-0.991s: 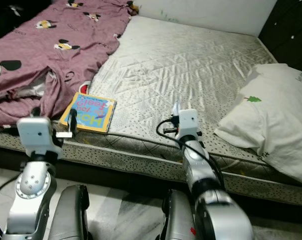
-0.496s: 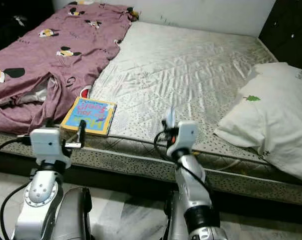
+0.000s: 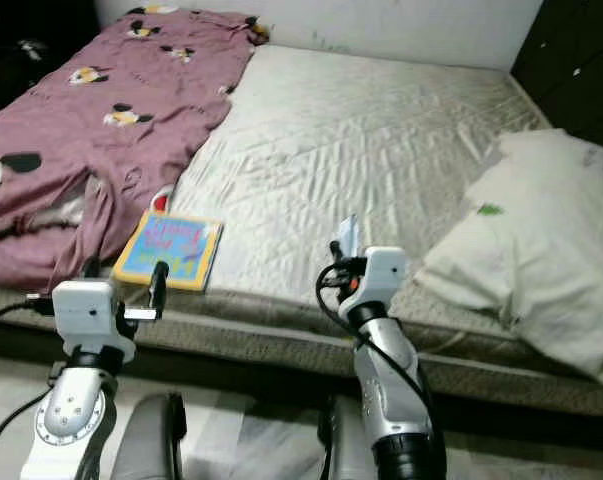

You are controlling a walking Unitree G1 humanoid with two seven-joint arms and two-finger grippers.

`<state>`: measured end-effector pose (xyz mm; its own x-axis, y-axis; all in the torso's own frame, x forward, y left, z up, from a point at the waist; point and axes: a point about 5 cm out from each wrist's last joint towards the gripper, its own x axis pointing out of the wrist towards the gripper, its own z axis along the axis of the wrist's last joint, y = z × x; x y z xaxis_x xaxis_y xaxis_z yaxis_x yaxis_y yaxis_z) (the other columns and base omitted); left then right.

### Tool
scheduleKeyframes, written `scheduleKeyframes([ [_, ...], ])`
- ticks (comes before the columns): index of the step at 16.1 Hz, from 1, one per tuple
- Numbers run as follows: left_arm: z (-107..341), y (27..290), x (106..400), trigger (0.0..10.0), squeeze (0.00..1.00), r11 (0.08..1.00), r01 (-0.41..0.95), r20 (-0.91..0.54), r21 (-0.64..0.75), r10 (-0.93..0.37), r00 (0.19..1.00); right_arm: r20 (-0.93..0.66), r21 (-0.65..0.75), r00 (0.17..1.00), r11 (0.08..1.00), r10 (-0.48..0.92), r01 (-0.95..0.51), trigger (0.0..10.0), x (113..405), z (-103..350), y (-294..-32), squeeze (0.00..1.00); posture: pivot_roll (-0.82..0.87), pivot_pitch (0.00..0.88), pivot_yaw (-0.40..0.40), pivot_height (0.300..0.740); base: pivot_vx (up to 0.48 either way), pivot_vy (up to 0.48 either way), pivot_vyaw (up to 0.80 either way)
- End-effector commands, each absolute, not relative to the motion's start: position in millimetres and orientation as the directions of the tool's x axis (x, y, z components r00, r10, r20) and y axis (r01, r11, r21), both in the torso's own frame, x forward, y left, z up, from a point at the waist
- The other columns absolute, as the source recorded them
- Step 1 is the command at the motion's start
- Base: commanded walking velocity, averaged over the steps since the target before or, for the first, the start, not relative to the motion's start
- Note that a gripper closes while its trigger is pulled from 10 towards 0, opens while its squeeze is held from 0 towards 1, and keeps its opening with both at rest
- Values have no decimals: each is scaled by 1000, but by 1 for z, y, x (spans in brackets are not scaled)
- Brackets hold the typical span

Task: Clean up the room

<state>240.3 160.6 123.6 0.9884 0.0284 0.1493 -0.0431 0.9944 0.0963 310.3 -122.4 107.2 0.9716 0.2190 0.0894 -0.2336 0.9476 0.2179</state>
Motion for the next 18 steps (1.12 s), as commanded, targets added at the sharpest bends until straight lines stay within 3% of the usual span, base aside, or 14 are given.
scheduleKeyframes([
  [1,124,157,238,10000,0,996,-37,142,86,25,990,101,205,968,947,230,-246,10000,309,114,-123,90,15,72,-76,639,0,0,0],
  [2,125,155,237,10000,0,996,-38,140,78,27,990,96,199,970,951,223,-238,10000,310,115,-126,357,16,73,-77,654,0,0,0],
  [3,125,154,236,10000,0,996,-36,139,76,26,990,92,200,974,954,207,-222,10000,311,115,-129,380,16,73,-77,664,0,0,0],
  [4,125,153,236,10000,0,997,-32,137,74,21,990,88,206,979,958,186,-201,10000,313,116,-132,286,18,73,-75,679,0,0,0],
  [5,125,153,237,10000,0,997,-31,136,74,20,990,88,201,979,959,183,-198,10000,314,117,-133,0,18,72,-74,689,0,0,0],
  [10,130,155,245,10000,0,997,-21,148,77,9,989,88,195,981,963,172,-186,10000,316,120,-132,0,15,63,-66,740,0,0,0],
  [18,130,156,244,10000,0,995,-69,133,77,58,989,0,192,991,973,132,-130,10000,314,104,-133,0,29,64,-65,740,0,0,0],
])
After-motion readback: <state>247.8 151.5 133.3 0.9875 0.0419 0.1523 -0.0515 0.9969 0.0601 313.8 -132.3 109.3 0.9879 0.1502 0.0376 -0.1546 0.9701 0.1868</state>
